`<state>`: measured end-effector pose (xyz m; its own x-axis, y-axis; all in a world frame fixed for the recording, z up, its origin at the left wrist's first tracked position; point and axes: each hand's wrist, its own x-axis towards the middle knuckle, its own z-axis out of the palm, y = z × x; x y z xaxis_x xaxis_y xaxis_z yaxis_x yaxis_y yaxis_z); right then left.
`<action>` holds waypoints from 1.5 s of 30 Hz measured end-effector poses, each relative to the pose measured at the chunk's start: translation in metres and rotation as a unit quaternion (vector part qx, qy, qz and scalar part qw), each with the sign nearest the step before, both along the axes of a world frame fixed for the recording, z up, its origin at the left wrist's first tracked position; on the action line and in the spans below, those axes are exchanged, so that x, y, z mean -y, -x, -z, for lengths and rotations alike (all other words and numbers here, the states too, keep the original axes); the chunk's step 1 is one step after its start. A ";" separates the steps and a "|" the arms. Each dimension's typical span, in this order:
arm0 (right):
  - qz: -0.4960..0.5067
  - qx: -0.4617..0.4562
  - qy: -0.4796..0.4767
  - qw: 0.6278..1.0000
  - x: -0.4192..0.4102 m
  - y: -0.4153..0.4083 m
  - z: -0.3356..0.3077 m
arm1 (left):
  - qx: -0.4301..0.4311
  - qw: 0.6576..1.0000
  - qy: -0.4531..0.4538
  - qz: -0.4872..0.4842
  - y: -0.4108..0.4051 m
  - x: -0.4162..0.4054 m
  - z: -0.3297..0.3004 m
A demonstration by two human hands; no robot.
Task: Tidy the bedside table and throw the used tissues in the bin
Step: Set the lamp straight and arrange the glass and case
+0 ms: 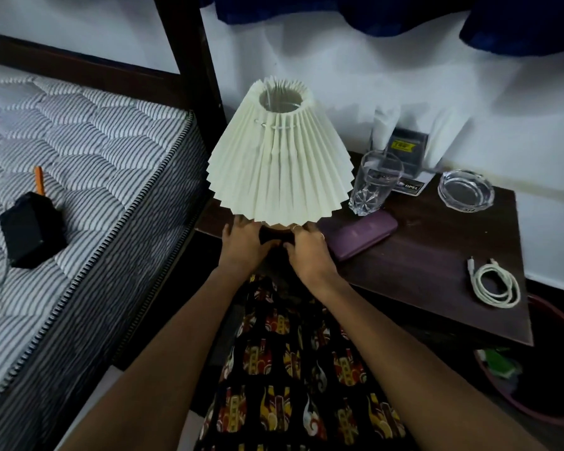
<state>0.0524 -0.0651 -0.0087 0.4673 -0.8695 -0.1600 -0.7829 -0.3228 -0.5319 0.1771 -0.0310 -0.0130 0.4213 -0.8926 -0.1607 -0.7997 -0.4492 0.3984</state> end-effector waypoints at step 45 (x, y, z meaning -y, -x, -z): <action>0.061 0.018 0.033 0.997 0.139 -0.065 0.006 | 0.050 0.994 0.084 0.047 -0.054 0.138 0.032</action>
<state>0.1173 -0.2040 -0.0150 0.3625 -0.9281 -0.0853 -0.7995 -0.2627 -0.5402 0.2315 -0.1685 -0.0447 0.3415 -0.9393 0.0313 -0.8740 -0.3052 0.3782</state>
